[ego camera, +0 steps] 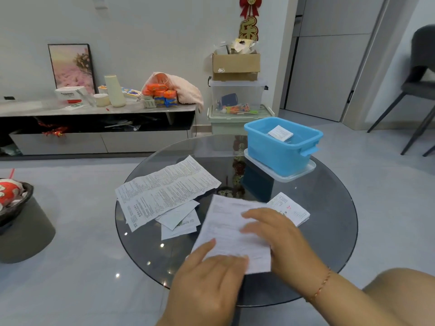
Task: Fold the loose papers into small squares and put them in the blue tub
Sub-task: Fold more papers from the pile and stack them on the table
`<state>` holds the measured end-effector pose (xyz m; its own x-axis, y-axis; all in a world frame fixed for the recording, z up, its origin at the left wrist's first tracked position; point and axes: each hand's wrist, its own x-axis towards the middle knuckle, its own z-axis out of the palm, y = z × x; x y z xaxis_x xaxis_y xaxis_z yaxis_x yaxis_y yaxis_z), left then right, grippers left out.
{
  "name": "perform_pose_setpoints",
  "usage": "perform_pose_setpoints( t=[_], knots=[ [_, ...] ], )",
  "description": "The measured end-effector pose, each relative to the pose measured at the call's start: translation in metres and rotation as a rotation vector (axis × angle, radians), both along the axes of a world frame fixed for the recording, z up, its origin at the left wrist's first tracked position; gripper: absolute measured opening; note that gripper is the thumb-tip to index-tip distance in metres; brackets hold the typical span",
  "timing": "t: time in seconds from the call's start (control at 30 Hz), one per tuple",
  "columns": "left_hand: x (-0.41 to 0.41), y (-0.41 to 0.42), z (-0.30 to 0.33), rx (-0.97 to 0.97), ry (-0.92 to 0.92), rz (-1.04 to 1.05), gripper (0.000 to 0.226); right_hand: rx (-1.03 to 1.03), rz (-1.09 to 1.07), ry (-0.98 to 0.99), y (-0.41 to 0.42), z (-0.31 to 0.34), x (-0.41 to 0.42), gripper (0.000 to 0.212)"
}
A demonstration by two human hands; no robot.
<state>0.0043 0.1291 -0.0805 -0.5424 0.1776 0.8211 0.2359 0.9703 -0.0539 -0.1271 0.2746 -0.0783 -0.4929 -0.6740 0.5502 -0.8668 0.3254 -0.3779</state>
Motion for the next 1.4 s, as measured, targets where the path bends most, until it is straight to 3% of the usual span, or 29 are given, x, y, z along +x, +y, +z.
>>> perform_pose_setpoints(
  t=[0.07, 0.1, 0.17, 0.3, 0.4, 0.53, 0.67, 0.8, 0.9, 0.97, 1.07, 1.17, 1.3, 1.4],
  knots=[
    [0.006, 0.000, 0.002, 0.033, -0.064, -0.101, 0.014, 0.003, 0.016, -0.093, 0.002, 0.005, 0.002, 0.023],
    [0.006, -0.006, 0.004, 0.062, -0.129, -0.141, 0.024, 0.048, -0.014, -0.157, 0.004, 0.008, 0.003, 0.018],
    [0.006, -0.022, 0.003, 0.105, -0.255, -0.208, 0.042, 0.206, -0.053, -0.320, 0.009, 0.009, 0.003, 0.023],
    [0.012, -0.036, 0.009, 0.320, -0.593, -0.140, 0.063, 0.000, -0.018, -0.504, 0.026, 0.002, 0.004, 0.046],
    [0.018, -0.036, -0.004, 0.442, -0.742, 0.021, 0.070, 0.036, 0.017, -0.575, 0.034, 0.004, 0.006, 0.036],
    [0.010, -0.029, -0.016, 0.636, -0.605, 0.091, 0.047, 0.026, -0.005, -0.615, 0.038, 0.009, 0.010, 0.029],
    [0.004, -0.017, -0.014, 0.768, -0.536, 0.172, 0.019, -0.042, -0.249, -0.624, 0.033, 0.004, 0.007, 0.022],
    [-0.003, -0.009, -0.011, 0.870, -0.465, 0.249, 0.019, -0.024, -0.328, -0.615, 0.026, 0.006, 0.008, 0.033],
    [-0.006, -0.006, -0.009, 0.890, -0.460, 0.306, 0.029, -0.005, -0.414, -0.597, 0.022, 0.004, 0.011, 0.050],
    [-0.006, -0.005, -0.009, 0.916, -0.457, 0.336, 0.041, 0.023, -0.446, -0.576, 0.021, 0.004, 0.012, 0.050],
    [-0.007, -0.004, -0.006, 0.871, -0.455, 0.357, 0.047, 0.129, -0.440, -0.507, 0.021, 0.004, 0.012, 0.035],
    [-0.010, -0.007, -0.003, 0.748, -0.480, 0.385, 0.032, 0.204, -0.413, -0.438, 0.020, 0.004, 0.011, 0.018],
    [-0.011, -0.019, -0.016, 0.481, -0.363, 0.351, 0.017, 0.239, -0.392, -0.411, 0.020, 0.005, 0.011, 0.028],
    [-0.013, -0.014, -0.026, 0.266, -0.232, 0.131, 0.021, 0.270, -0.381, -0.385, 0.020, 0.007, 0.010, 0.034]
  ],
)
